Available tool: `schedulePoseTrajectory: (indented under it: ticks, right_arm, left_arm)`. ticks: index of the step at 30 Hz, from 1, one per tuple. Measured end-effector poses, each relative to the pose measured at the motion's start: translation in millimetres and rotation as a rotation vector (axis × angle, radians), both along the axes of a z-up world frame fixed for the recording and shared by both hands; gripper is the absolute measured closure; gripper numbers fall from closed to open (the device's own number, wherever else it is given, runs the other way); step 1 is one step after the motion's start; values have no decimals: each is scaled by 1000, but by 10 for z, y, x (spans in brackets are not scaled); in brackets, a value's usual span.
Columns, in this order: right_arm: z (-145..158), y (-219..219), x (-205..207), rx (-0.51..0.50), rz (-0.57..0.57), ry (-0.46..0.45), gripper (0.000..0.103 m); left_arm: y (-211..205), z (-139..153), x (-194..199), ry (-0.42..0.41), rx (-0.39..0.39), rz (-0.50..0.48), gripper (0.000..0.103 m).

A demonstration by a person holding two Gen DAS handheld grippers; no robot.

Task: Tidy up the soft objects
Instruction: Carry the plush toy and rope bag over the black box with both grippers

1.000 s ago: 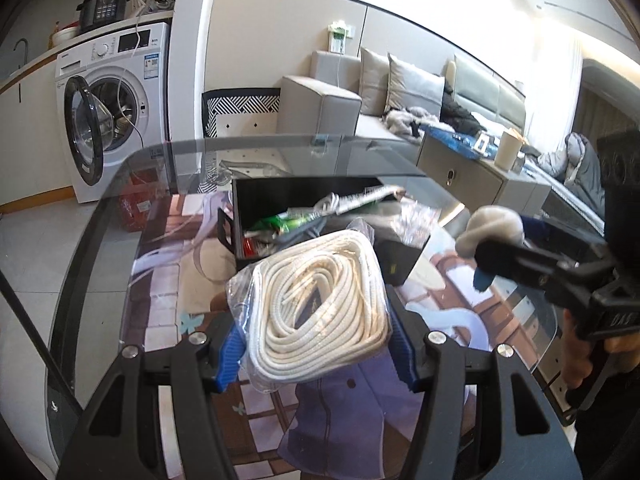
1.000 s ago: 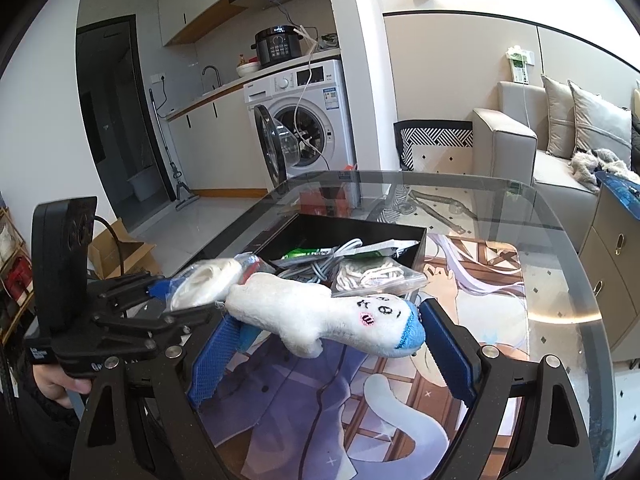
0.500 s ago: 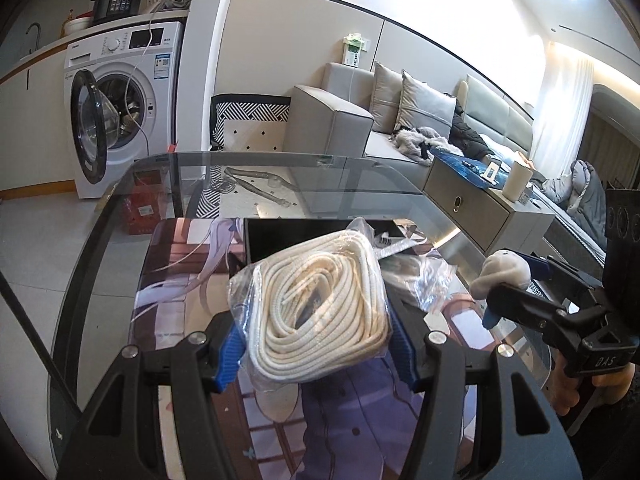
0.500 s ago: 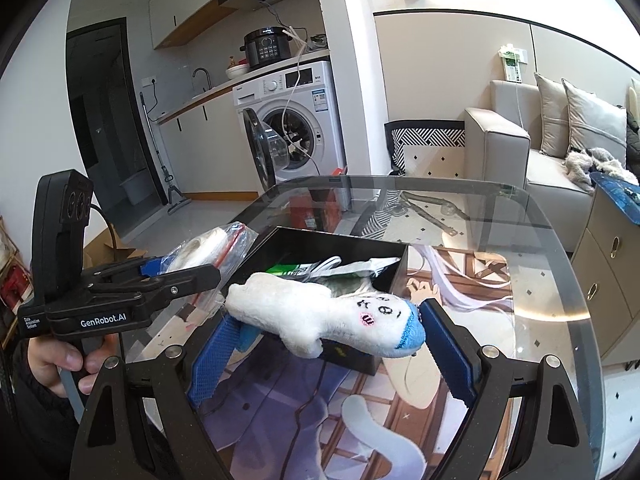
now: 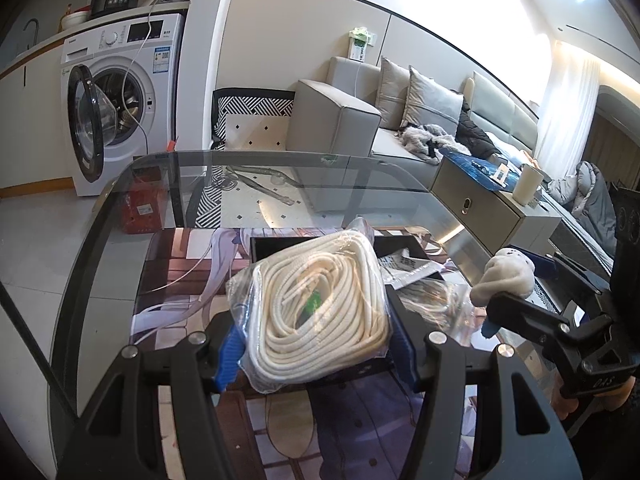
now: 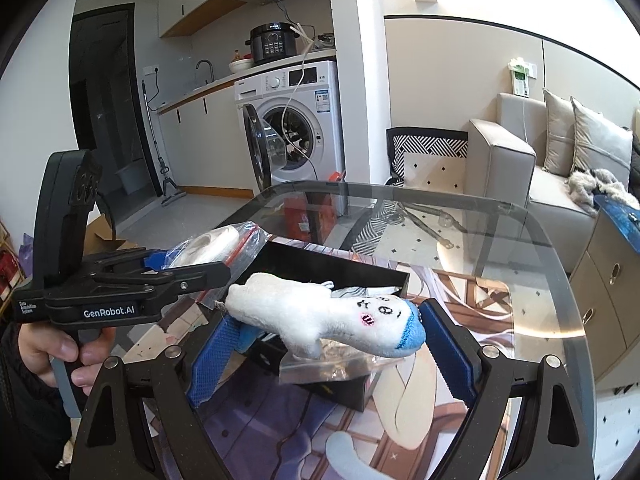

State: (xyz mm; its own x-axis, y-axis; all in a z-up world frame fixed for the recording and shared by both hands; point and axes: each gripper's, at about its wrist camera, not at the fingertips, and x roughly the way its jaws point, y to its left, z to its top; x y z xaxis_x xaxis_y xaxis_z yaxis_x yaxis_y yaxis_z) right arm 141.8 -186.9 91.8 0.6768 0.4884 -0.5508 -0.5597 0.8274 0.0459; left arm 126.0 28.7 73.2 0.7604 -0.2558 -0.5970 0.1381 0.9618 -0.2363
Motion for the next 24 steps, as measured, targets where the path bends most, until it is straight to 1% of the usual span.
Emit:
schedulePoseTrajectory:
  ticks: [3, 9, 14, 18, 24]
  right_arm:
    - [-64, 32, 70, -24, 0, 11, 13]
    - [-187, 117, 134, -69, 22, 23, 13]
    - [-233, 192, 184, -60, 35, 25, 13]
    - [-231, 199, 244, -56, 17, 9, 13]
    - [-241, 178, 285, -58, 7, 15, 13]
  left_arm:
    - [2, -7, 72, 4, 0, -1, 43]
    - [9, -33, 200, 14, -25, -3, 43]
    - [-22, -34, 280, 16, -29, -17, 43]
    - [-58, -42, 321, 17, -25, -25, 42]
    - [-101, -123, 404, 42, -18, -43, 42]
